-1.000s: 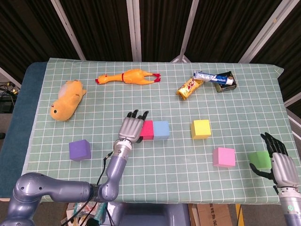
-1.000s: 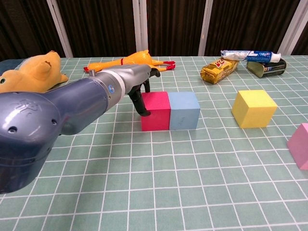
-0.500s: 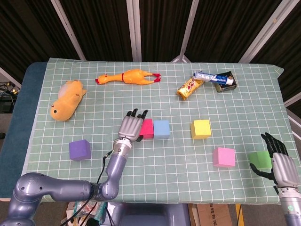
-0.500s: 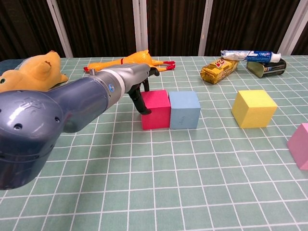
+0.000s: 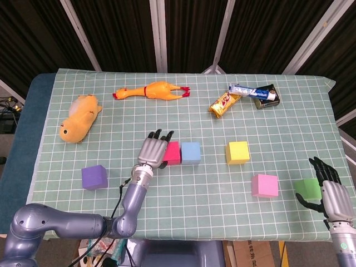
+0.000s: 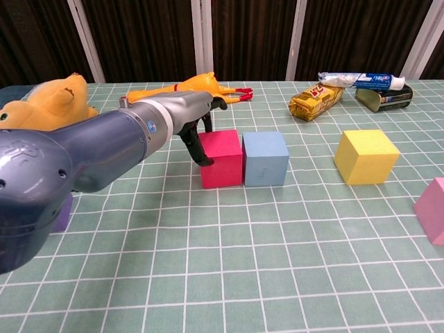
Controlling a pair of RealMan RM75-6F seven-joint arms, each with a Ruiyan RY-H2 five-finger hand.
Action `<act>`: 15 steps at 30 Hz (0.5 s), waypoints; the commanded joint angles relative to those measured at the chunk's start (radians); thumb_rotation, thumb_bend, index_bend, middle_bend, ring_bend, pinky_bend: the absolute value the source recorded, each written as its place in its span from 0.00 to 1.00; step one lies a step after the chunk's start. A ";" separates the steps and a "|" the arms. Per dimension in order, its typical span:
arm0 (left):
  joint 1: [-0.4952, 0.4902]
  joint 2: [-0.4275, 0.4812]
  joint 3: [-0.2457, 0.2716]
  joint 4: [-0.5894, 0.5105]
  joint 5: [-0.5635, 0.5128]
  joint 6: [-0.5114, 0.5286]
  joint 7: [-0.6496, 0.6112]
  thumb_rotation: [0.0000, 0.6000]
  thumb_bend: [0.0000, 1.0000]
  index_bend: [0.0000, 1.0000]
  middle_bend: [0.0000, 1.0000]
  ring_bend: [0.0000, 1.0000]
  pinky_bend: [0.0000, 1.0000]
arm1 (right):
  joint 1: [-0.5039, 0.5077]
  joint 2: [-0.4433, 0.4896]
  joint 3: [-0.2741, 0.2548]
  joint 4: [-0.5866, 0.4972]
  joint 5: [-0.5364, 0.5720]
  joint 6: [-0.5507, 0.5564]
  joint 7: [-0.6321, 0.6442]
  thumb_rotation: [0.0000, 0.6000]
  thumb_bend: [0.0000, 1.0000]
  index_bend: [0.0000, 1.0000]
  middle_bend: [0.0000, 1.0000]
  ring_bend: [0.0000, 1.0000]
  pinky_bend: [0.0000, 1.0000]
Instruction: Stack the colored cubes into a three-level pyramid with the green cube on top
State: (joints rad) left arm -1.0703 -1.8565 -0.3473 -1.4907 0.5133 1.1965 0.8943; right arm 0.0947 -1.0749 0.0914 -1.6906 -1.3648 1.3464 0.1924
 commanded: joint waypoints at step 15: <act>-0.009 -0.007 0.003 0.009 -0.001 -0.013 0.001 1.00 0.37 0.03 0.31 0.07 0.14 | 0.000 0.000 0.001 -0.001 0.002 -0.001 0.001 1.00 0.28 0.00 0.00 0.00 0.00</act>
State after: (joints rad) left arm -1.0797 -1.8630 -0.3447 -1.4821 0.5122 1.1836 0.8948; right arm 0.0948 -1.0750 0.0928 -1.6914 -1.3629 1.3453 0.1937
